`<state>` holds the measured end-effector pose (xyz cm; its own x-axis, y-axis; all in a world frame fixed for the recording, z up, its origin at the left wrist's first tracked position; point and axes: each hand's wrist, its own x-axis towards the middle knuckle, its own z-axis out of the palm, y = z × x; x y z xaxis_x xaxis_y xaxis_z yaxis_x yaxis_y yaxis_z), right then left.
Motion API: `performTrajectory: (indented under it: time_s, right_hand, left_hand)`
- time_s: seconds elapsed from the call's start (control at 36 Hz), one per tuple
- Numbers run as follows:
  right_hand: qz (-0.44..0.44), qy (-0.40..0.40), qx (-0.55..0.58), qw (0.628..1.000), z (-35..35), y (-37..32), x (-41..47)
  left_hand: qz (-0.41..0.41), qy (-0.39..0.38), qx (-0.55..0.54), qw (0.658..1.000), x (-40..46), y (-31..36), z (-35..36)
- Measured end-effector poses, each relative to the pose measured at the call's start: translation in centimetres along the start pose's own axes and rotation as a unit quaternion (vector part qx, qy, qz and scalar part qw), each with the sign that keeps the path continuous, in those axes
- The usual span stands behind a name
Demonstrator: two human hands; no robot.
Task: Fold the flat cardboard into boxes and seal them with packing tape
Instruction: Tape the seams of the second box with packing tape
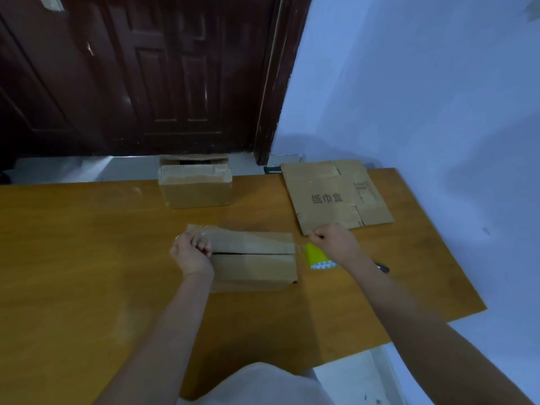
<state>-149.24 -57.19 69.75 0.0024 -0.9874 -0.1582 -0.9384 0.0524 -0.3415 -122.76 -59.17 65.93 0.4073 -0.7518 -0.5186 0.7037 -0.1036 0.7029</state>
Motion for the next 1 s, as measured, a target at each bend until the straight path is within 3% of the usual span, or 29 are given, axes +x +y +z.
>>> performTrajectory:
  time_s: [0.36,0.5,0.64,0.83,1.0]
  right_hand:
    - [0.023,0.016,-0.011,1.000,0.8,-0.8,0.6]
    - [0.035,-0.040,-0.087,0.995,2.3,-1.7,0.8]
    - [0.028,-0.031,-0.108,0.993,2.8,-2.2,1.1]
    - [0.044,-0.023,-0.104,0.993,3.1,-2.4,1.2]
    - [0.056,-0.018,-0.098,0.993,3.2,-2.5,1.1]
  left_hand:
    - [-0.008,0.068,-0.050,0.996,-0.7,0.9,0.9]
    - [-0.020,0.073,-0.049,0.996,-0.8,0.8,0.7]
    - [-0.018,0.069,-0.053,0.996,-0.5,0.6,0.1]
    - [0.019,0.016,-0.012,1.000,-0.2,0.6,-1.1]
    - [0.126,-0.131,0.126,0.975,-0.1,1.8,-3.0]
